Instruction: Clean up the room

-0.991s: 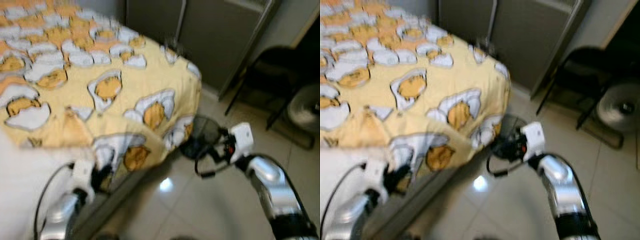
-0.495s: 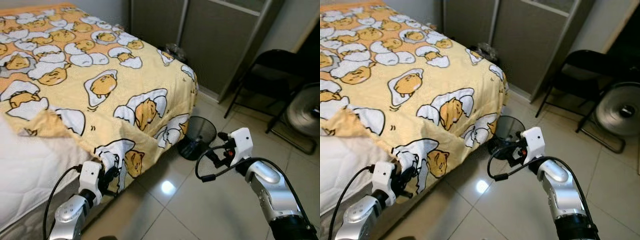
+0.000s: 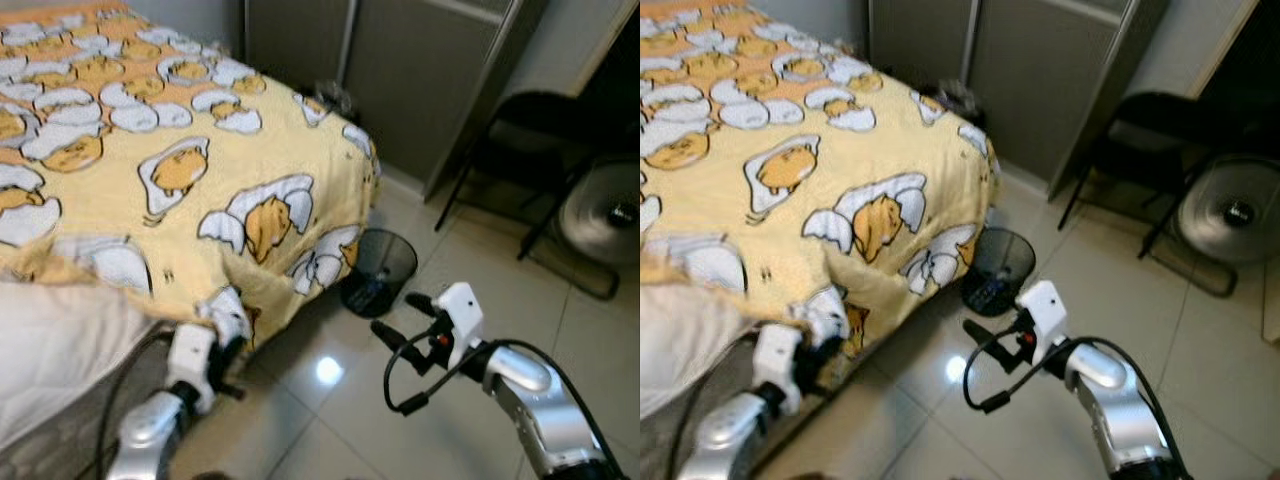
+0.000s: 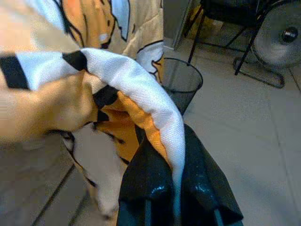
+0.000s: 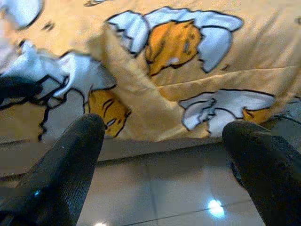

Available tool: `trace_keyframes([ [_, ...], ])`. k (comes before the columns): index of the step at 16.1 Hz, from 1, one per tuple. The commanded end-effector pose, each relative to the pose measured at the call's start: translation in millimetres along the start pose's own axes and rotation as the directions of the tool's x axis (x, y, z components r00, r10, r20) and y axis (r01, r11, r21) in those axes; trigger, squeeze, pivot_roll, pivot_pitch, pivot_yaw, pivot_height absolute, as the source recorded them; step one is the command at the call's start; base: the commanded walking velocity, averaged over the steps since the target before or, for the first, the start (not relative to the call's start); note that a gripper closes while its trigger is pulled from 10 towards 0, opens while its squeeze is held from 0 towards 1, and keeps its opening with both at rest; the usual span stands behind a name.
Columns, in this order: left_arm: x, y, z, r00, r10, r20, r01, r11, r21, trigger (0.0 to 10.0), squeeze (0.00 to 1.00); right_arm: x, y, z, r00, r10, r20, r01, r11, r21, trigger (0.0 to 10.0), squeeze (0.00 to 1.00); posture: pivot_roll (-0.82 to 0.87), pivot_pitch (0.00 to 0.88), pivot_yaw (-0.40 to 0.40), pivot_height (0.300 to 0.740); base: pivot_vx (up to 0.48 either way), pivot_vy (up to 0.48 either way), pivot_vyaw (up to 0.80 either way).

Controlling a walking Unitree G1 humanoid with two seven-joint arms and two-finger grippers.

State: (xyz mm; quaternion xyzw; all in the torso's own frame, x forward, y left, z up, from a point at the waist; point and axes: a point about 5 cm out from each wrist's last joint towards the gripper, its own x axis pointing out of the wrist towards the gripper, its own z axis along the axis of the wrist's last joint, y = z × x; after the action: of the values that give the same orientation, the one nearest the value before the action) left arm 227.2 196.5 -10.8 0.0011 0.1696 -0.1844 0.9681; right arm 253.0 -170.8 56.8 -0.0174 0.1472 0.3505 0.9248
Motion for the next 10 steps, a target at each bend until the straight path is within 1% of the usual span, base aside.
trace_keyframes([
  [1, -0.6, 3.7, 1.7, 1.0, 0.006, -0.003, -0.006, 1.0, 0.019, 0.0, 0.0, -0.5, -5.0, 7.9, 0.999, -0.026, 0.026, 0.026, 1.0, 0.008, 10.0, 0.01, -0.08, 0.038, -0.102, 0.736, 0.0, 0.0, 0.0],
  [5, 5.0, 5.6, 7.0, 1.0, 0.017, -0.002, -0.017, 0.999, 0.027, 0.0, 0.0, -4.0, -6.9, 9.3, 0.998, -0.054, 0.035, 0.053, 0.998, 0.014, 10.0, 0.01, -0.1, 0.036, -0.089, 0.736, 0.0, 0.0, 0.0],
  [6, 7.6, 6.0, 6.3, 0.999, 0.038, -0.024, -0.037, 0.999, 0.039, 10.0, 0.0, -5.4, -6.1, 8.0, 0.998, -0.058, 0.032, 0.058, 0.998, 0.016, 10.0, 0.01, -0.1, 0.042, -0.087, 0.736, 0.0, 0.0, 0.0],
  [7, 9.3, 3.7, 5.8, 0.998, 0.044, -0.038, -0.041, 0.996, 0.081, 10.0, 0.0, -7.1, -4.3, 6.3, 0.998, -0.06, 0.029, 0.06, 0.998, 0.021, 10.0, 0.01, -0.1, 0.047, -0.087, 0.736, 0.0, 0.0, 0.0],
  [8, 9.0, 1.1, 4.8, 0.998, 0.031, -0.05, -0.023, 0.99, 0.136, 10.0, 0.0, -8.2, -2.0, 4.5, 0.998, -0.06, 0.024, 0.059, 0.998, 0.023, 10.0, 0.01, -0.1, 0.056, -0.086, 0.736, 0.0, 0.0, 0.0],
  [9, 9.7, -4.2, 2.9, 0.997, -0.011, -0.075, 0.026, 0.978, 0.208, 10.0, 0.0, -9.5, -0.2, 2.4, 0.998, -0.058, 0.018, 0.058, 0.998, 0.026, 10.0, 0.01, -0.1, 0.06, -0.085, 0.736, 0.0, 0.0, 0.0],
  [10, 11.6, -13.1, -0.2, 0.988, -0.097, -0.12, 0.128, 0.949, 0.287, 10.0, 0.0, -10.0, 1.2, 0.8, 0.998, -0.059, 0.015, 0.058, 0.998, 0.03, 10.0, 0.01, -0.1, 0.063, -0.084, 0.736, 0.0, 0.0, 0.0],
])
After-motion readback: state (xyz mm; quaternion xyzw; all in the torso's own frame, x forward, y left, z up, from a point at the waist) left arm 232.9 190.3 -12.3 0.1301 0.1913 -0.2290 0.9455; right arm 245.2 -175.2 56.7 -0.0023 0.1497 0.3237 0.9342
